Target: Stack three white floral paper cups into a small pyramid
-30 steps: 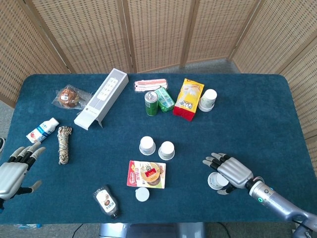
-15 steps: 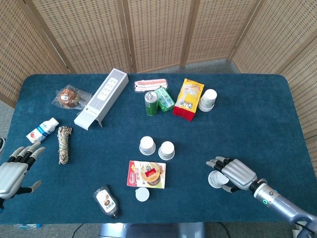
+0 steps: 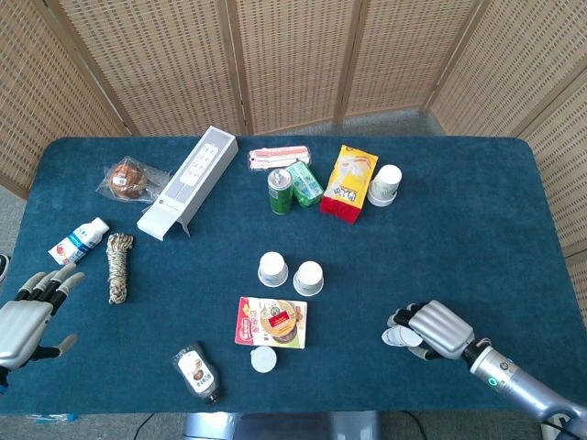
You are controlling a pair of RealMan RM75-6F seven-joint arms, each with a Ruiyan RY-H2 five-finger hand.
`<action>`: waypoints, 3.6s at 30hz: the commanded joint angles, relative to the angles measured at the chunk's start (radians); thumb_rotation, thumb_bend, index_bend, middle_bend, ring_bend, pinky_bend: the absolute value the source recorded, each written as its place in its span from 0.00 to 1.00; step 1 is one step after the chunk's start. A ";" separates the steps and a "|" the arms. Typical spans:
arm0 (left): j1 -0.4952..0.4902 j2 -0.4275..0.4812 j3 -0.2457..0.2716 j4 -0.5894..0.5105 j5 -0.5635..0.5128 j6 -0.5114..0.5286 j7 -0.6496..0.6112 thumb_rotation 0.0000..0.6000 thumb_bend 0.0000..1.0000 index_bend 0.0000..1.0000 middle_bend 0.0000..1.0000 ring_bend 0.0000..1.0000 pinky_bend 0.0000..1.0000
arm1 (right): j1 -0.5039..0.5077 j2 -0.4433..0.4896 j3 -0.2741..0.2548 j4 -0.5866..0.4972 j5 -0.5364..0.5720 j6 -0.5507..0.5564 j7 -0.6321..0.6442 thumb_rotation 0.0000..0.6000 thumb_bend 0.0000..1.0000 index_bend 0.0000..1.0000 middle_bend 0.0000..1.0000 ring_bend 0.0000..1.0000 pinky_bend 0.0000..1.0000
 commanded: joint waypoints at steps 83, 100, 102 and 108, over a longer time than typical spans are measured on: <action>-0.014 0.030 -0.003 0.040 -0.001 -0.030 -0.110 1.00 0.33 0.05 0.00 0.00 0.00 | 0.545 -0.212 0.457 -0.457 1.195 -0.175 -0.855 1.00 0.35 0.31 0.42 0.41 0.56; -0.015 0.030 -0.004 0.041 -0.002 -0.032 -0.111 1.00 0.33 0.05 0.00 0.00 0.00 | 0.566 -0.205 0.435 -0.485 1.231 -0.151 -0.893 1.00 0.34 0.31 0.42 0.41 0.56; -0.015 0.030 -0.003 0.040 -0.002 -0.032 -0.109 1.00 0.33 0.05 0.00 0.00 0.00 | 0.568 -0.207 0.432 -0.484 1.234 -0.151 -0.894 1.00 0.34 0.31 0.42 0.41 0.56; -0.015 0.030 -0.005 0.042 -0.006 -0.032 -0.111 1.00 0.33 0.05 0.00 0.00 0.00 | 0.574 -0.214 0.421 -0.483 1.241 -0.152 -0.900 1.00 0.34 0.31 0.42 0.41 0.56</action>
